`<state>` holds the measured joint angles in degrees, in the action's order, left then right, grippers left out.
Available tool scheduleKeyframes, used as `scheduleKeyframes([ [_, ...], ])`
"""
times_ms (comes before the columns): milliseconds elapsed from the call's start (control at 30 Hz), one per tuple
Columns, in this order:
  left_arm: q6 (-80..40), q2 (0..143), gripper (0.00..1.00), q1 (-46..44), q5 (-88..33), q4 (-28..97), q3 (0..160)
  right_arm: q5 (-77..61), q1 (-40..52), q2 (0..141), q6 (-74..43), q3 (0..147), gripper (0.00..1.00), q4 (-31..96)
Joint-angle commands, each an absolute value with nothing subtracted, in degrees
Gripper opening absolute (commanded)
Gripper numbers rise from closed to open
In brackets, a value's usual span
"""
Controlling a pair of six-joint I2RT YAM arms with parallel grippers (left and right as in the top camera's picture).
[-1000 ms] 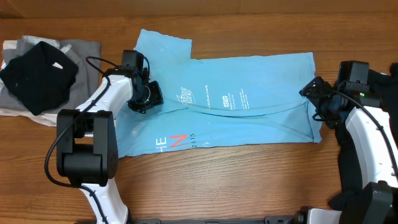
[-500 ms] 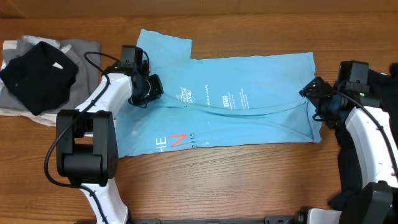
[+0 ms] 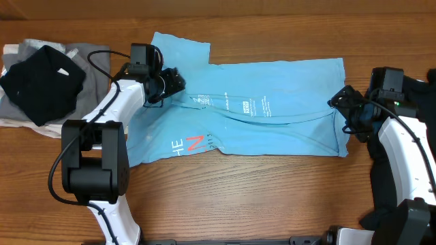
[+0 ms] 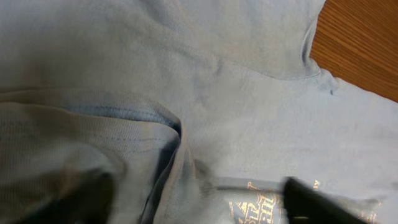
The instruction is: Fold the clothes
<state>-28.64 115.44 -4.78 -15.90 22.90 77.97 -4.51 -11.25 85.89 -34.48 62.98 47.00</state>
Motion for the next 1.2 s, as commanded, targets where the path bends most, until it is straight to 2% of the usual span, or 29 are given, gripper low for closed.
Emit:
scheduleKeyframes([
  [0, -29.5, 116.5, 1.0, -4.9, -16.1, 23.1, 79.0, -4.6, -11.3, 85.9, -34.2, 63.0, 0.95, 46.8],
  [167, -27.1, 116.4, 1.0, -4.9, -18.0, 24.6, 79.8, -4.6, -11.3, 85.9, -34.2, 63.0, 0.95, 46.9],
  [300, -26.7, 116.1, 1.0, -4.6, -18.5, 32.5, 83.7, -4.7, -11.3, 85.9, -33.1, 63.0, 0.92, 47.4],
  [367, -25.3, 115.6, 1.0, -4.5, -18.5, 39.0, 86.5, -4.8, -11.2, 85.9, -31.4, 63.0, 0.82, 47.8],
  [433, -23.1, 114.6, 1.0, -4.5, -17.9, 46.1, 89.3, -4.8, -10.9, 85.9, -30.6, 63.0, 0.59, 48.6],
  [467, -22.4, 113.9, 0.97, -4.5, -16.9, 49.8, 90.7, -5.3, -10.6, 85.9, -29.4, 63.0, 0.49, 48.9],
  [500, -21.6, 113.3, 0.87, -4.5, -15.7, 53.1, 91.6, -5.3, -10.1, 85.9, -28.4, 62.9, 0.37, 49.2],
  [533, -21.2, 112.9, 0.76, -4.5, -14.3, 55.9, 92.2, -5.3, -9.6, 86.0, -28.2, 62.8, 0.31, 49.4],
  [567, -21.2, 112.6, 0.62, -4.5, -12.5, 59.3, 92.5, -5.3, -9.0, 86.0, -28.2, 62.5, 0.22, 49.5],
  [600, -21.2, 112.4, 0.45, -4.5, -10.8, 63.0, 92.5, -5.3, -8.0, 86.1, -28.2, 61.8, 0.16, 49.4],
  [667, -21.2, 112.5, 0.24, -4.5, -9.6, 67.7, 91.9, -5.3, -6.5, 86.4, -28.2, 60.6, 0.1, 49.2],
  [733, -21.2, 112.5, 0.07, -4.5, -10.3, 70.0, 90.0, -5.3, -4.9, 87.3, -28.3, 58.7, 0.06, 48.2],
  [767, -21.2, 112.5, 0.04, -4.5, -10.6, 70.3, 89.1, -5.2, -4.4, 87.9, -28.3, 58.0, 0.04, 47.4],
  [867, -21.7, 112.5, 0.04, -4.6, -10.9, 68.9, 85.4, -4.8, -3.9, 90.7, -30.9, 55.4, 0.04, 43.4],
  [1167, -21.8, 112.5, 0.04, -4.5, -13.5, 64.3, 75.8, -4.3, -3.9, 95.6, -33.1, 55.1, 0.04, 42.3],
])
